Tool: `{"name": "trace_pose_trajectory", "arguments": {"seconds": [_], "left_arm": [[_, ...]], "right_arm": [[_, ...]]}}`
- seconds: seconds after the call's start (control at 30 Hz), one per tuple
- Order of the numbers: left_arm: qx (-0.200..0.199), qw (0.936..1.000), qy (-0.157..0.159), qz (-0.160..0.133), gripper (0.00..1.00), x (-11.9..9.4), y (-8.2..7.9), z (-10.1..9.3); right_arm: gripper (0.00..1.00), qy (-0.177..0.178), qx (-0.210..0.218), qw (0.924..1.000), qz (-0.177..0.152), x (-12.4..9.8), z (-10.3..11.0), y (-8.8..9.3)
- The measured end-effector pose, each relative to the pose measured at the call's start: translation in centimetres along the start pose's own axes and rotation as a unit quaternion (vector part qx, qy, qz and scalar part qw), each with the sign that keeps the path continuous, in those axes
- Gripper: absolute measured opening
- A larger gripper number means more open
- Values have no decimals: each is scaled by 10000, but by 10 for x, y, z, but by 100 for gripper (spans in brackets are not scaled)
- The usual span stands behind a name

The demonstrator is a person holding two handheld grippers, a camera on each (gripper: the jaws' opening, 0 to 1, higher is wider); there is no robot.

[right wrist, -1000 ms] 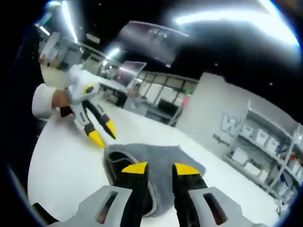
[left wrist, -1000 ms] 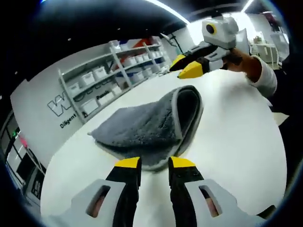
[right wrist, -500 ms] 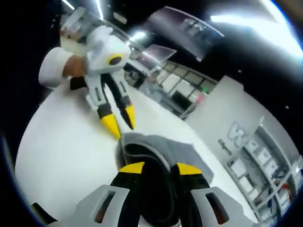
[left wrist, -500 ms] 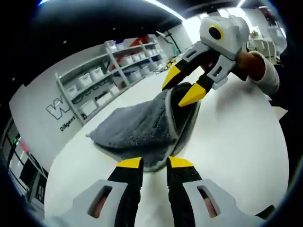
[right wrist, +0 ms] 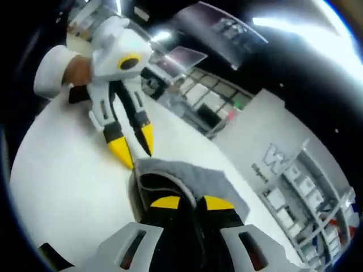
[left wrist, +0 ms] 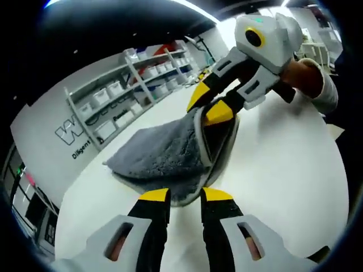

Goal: Open the folded towel by lifting each exposed corner and separating the folded layers until the towel lies flat within the target outline without major curled edges

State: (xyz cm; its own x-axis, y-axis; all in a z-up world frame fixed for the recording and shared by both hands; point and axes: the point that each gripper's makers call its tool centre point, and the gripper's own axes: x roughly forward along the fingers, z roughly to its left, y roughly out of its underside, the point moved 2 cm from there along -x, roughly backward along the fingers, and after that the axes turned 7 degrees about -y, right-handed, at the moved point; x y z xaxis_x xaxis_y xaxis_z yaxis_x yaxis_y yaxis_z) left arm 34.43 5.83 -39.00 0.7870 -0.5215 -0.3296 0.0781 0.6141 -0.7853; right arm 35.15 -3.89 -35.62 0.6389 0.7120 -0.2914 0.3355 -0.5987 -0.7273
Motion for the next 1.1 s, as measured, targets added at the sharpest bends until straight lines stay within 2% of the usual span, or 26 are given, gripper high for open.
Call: {"name": "trace_pose_trajectory", "arguments": {"seconds": [0.07,0.17,0.27,0.37,0.5,0.7,0.73,0.8,0.93,1.1], "left_arm": [[12,10000,-6,-5,22,0,0,0],[-7,10000,-33,-26,23,0,0,0],[-21,9999,-111,-65,25,0,0,1],[-70,9998,-135,-92,25,-1,0,1],[-157,9997,-138,-122,25,-1,1,1],[-229,9996,-133,-129,23,-1,1,0],[-252,9995,-125,-124,22,-1,2,0],[-277,9995,-109,-112,19,-1,2,-2],[-173,9997,-179,19,6,0,7,-4],[-233,9996,-152,13,3,0,7,-5]], "right_arm": [[6,-5,206,9998,-86,-1,-1,-2],[4,12,724,9965,-423,-5,-3,-9],[2,176,1272,9895,-670,-12,-11,-13],[1,244,1840,9781,-938,-19,-20,-16],[0,353,2522,9582,-1302,-29,-31,-17],[0,342,3406,9237,-1722,-41,-44,-13],[0,340,3436,9222,-1740,-42,-44,-13],[0,352,3660,9117,-1832,-46,-49,-10],[0,369,3963,8975,-1902,-54,-55,-3],[0,428,4391,8739,-2044,-62,-62,6]]}}
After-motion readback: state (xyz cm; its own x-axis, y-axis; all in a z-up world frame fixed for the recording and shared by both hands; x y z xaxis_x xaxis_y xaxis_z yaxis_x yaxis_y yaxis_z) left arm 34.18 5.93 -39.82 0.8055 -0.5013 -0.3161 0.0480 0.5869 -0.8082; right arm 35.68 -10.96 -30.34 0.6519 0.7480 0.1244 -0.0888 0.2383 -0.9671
